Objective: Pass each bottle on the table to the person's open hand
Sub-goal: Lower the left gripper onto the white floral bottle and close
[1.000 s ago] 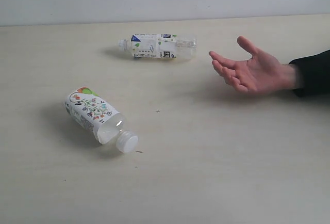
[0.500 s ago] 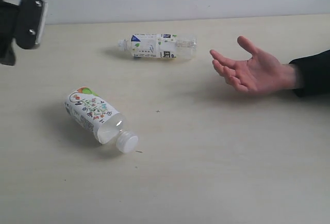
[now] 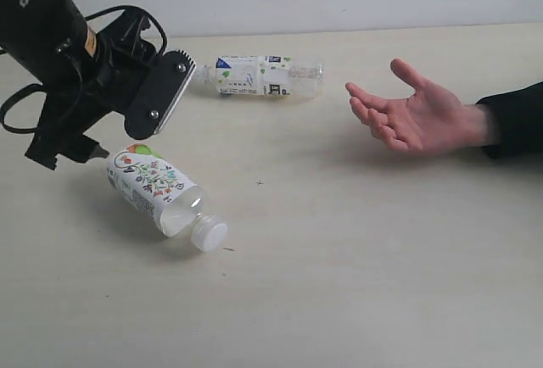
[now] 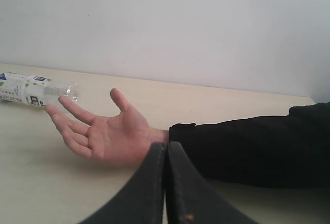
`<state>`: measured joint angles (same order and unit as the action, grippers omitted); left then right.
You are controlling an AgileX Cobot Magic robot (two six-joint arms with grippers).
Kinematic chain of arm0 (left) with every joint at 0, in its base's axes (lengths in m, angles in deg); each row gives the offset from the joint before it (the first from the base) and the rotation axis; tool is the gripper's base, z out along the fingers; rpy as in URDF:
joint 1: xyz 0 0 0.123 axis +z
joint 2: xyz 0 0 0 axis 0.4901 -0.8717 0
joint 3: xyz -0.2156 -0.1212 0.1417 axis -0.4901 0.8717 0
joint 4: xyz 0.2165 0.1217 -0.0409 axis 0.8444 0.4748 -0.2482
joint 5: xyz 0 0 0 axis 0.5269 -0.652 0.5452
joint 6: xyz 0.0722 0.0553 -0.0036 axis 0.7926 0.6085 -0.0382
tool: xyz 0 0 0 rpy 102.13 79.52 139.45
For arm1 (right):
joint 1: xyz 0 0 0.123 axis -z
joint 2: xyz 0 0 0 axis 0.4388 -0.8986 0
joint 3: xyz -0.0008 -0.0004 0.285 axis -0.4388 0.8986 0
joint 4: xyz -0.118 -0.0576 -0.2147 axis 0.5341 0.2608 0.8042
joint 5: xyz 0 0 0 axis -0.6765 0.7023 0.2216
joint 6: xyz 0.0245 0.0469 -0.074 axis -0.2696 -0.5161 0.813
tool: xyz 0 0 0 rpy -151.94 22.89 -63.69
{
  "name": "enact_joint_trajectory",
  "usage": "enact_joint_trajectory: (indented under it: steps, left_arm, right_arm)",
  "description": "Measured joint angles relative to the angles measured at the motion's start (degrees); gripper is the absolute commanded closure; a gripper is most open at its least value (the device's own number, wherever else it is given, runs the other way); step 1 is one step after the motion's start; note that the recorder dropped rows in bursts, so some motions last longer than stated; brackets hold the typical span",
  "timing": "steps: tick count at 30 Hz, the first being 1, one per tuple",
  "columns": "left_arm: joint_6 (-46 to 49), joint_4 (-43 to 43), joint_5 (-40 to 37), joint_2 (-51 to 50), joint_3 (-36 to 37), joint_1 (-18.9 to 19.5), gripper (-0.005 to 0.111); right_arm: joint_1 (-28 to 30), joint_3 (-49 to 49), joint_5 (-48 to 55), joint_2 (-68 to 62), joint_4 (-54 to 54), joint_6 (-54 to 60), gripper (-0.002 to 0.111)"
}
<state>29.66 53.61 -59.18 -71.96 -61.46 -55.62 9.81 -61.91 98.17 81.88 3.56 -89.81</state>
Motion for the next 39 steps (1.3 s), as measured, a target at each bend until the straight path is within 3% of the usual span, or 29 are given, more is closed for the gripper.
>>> enact_joint_trajectory:
  steps: [5,15,21,39]
  left_arm:
    - [0.3,-5.0,3.3,-2.6,2.3,0.0,0.022]
    - [11.4,-3.3,5.6,-8.5,2.5,0.0,0.022]
    - [12.0,-3.3,10.2,-11.5,2.5,0.0,0.022]
    - [12.0,-3.3,10.1,-15.9,2.5,0.0,0.022]
  right_arm:
    - [0.0,0.0,0.0,0.0,0.0,-0.1,0.108]
    - [0.0,0.0,0.0,0.0,0.0,-0.1,0.108]
    - [0.0,0.0,0.0,0.0,0.0,-0.1,0.108]
    - [0.0,0.0,0.0,0.0,0.0,-0.1,0.108]
